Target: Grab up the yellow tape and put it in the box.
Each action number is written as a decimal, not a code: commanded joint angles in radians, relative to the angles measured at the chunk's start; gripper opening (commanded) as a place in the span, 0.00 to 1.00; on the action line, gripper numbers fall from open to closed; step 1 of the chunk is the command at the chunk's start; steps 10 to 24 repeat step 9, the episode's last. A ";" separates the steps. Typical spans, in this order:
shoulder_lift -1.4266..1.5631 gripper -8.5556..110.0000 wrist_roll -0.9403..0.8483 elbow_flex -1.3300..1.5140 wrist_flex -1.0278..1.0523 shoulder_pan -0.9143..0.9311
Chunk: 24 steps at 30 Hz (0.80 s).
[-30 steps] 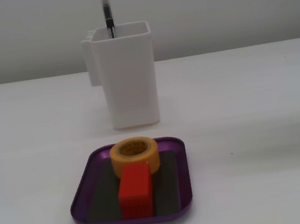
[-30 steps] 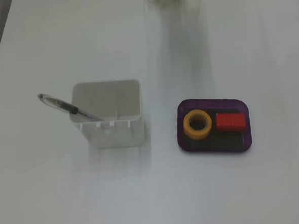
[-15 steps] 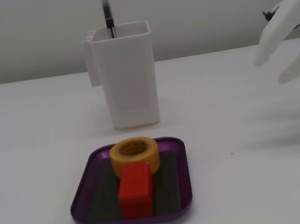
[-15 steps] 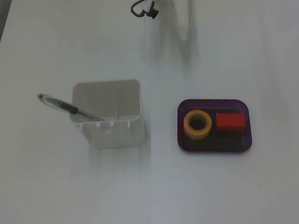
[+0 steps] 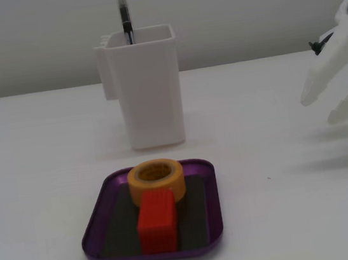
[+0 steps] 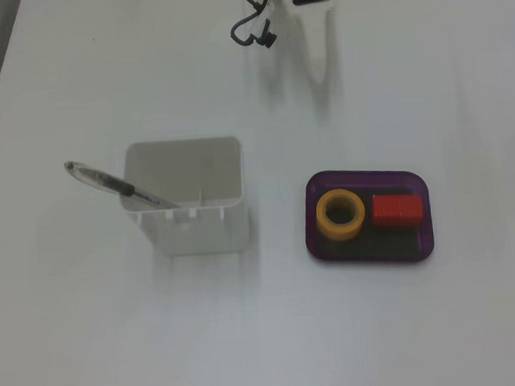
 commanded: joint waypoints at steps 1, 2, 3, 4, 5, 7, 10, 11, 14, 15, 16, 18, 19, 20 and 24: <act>0.094 0.09 0.003 0.032 0.026 0.005; 0.094 0.07 0.003 0.032 0.035 0.005; 0.094 0.07 0.003 0.032 0.044 0.005; 0.094 0.07 0.003 0.031 0.052 0.005; 0.094 0.07 0.003 0.032 0.055 0.005; 0.094 0.07 0.003 0.032 0.058 0.005; 0.094 0.07 0.009 0.032 0.074 0.003; 0.094 0.07 0.009 0.032 0.074 0.003; 0.094 0.07 0.009 0.032 0.074 0.003; 0.094 0.07 0.009 0.032 0.074 0.003; 0.094 0.07 0.009 0.032 0.074 0.003; 0.094 0.07 0.009 0.032 0.074 0.003; 0.094 0.07 0.009 0.032 0.074 0.003; 0.094 0.07 0.009 0.032 0.074 0.003; 0.094 0.07 0.009 0.032 0.074 0.003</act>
